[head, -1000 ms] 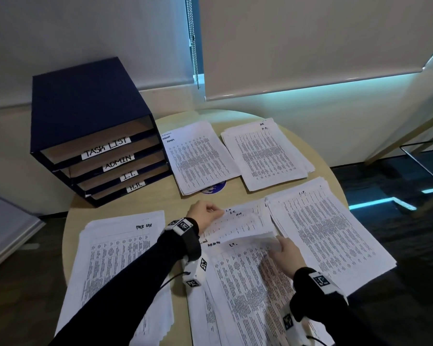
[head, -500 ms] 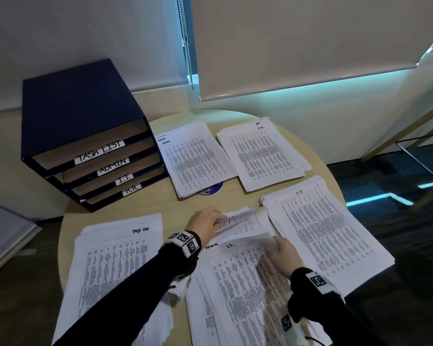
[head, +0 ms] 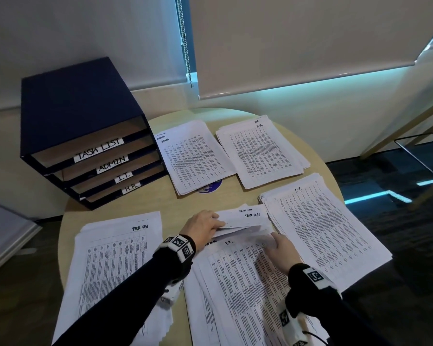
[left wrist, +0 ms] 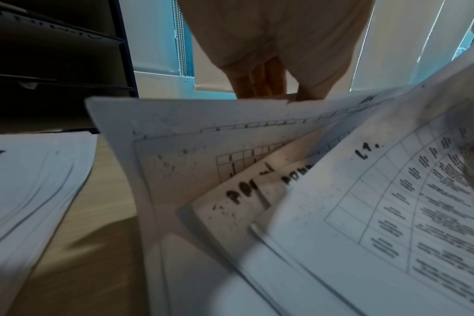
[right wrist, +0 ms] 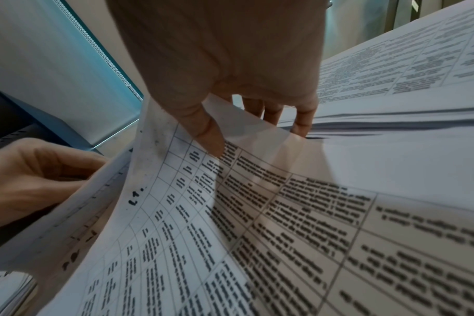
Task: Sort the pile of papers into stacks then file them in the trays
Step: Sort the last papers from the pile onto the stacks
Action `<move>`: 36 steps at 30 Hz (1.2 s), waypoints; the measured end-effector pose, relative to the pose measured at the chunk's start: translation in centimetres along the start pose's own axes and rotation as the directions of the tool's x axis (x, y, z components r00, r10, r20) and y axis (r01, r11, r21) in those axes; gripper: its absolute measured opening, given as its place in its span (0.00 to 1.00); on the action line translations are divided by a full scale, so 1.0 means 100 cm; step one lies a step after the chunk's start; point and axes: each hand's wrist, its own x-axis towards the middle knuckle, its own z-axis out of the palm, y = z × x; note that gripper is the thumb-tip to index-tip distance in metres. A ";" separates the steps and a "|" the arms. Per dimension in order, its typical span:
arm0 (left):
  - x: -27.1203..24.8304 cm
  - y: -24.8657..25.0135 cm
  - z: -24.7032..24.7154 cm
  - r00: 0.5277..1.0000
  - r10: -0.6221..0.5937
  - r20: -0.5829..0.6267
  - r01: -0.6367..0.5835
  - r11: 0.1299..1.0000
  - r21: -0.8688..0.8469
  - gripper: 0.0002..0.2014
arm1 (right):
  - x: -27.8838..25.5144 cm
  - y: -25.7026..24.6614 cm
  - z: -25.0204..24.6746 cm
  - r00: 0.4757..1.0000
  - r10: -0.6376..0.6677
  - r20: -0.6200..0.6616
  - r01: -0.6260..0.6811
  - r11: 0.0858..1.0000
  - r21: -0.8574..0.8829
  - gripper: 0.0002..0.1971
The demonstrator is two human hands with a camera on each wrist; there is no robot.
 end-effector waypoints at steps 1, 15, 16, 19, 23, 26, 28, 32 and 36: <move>0.001 0.001 0.000 1.000 -0.002 -0.008 0.002 1.000 -0.009 0.16 | -0.001 0.000 0.000 1.000 0.001 -0.001 -0.001 1.000 0.001 0.02; -0.003 0.016 -0.063 0.979 0.029 -0.203 -0.006 0.994 0.110 0.07 | -0.019 -0.027 -0.014 0.998 0.055 0.035 -0.057 0.996 0.066 0.21; -0.005 0.015 -0.075 0.970 0.025 -0.243 -0.001 0.995 0.099 0.07 | -0.018 -0.027 -0.014 0.998 0.035 0.044 -0.040 0.994 0.102 0.21; -0.013 0.012 -0.121 0.891 0.040 -0.452 -0.019 0.999 0.051 0.08 | -0.019 -0.027 -0.018 0.996 -0.018 0.085 -0.002 0.973 0.229 0.15; -0.025 -0.004 -0.178 0.665 -0.172 -0.727 0.015 0.976 -0.218 0.09 | -0.014 -0.016 -0.024 0.999 0.016 0.035 -0.030 0.875 0.482 0.06; -0.030 -0.038 -0.197 0.636 -0.380 -0.672 0.071 0.896 -0.439 0.10 | -0.017 -0.013 -0.036 0.997 0.049 -0.057 0.003 0.731 0.682 0.08; -0.031 -0.064 -0.195 0.694 -0.439 -0.570 0.109 0.847 -0.520 0.10 | -0.017 -0.011 -0.046 0.997 0.067 -0.037 -0.015 0.642 0.766 0.10; -0.040 -0.078 -0.155 0.889 -0.402 -0.219 0.225 0.801 -0.555 0.11 | 0.001 0.003 -0.058 0.996 0.093 -0.017 -0.034 0.520 0.854 0.05; -0.047 -0.062 -0.092 0.919 -0.372 0.132 0.391 0.808 -0.442 0.20 | 0.004 -0.013 -0.060 0.997 0.075 0.013 -0.055 0.594 0.802 0.06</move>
